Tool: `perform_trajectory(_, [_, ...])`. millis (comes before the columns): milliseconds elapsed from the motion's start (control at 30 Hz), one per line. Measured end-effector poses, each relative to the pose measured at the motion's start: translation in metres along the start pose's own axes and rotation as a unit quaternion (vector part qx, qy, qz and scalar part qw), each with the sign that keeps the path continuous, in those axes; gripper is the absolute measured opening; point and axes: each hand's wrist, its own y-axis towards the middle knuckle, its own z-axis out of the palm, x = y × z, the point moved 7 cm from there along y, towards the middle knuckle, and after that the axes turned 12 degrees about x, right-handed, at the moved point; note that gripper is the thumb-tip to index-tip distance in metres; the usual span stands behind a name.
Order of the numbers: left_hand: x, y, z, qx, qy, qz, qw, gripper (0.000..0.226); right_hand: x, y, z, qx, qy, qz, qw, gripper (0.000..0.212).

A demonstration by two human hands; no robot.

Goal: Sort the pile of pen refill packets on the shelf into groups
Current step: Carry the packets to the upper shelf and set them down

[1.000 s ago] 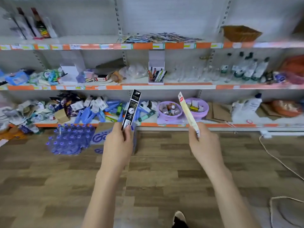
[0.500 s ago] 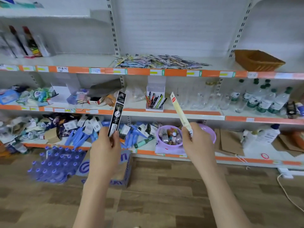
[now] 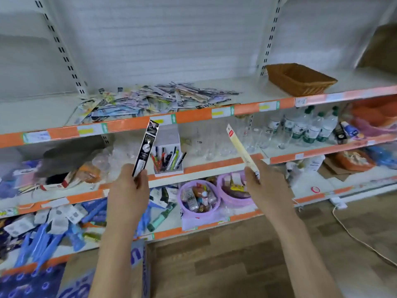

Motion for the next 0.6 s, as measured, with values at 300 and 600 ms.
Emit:
perform_trajectory(300, [-0.048, 0.108, 0.095, 0.066, -0.033, 0.005, 0.997, 0.013, -0.061, 0.112, -0.018, -0.013, 0.032, 0.032, 0.999, 0.017])
perform_trajectory(600, [-0.15, 0.201, 0.173, 0.049, -0.07, 0.011, 0.996, 0.009, -0.105, 0.257, -0.072, 0.015, 0.04, -0.022, 0.999, 0.021])
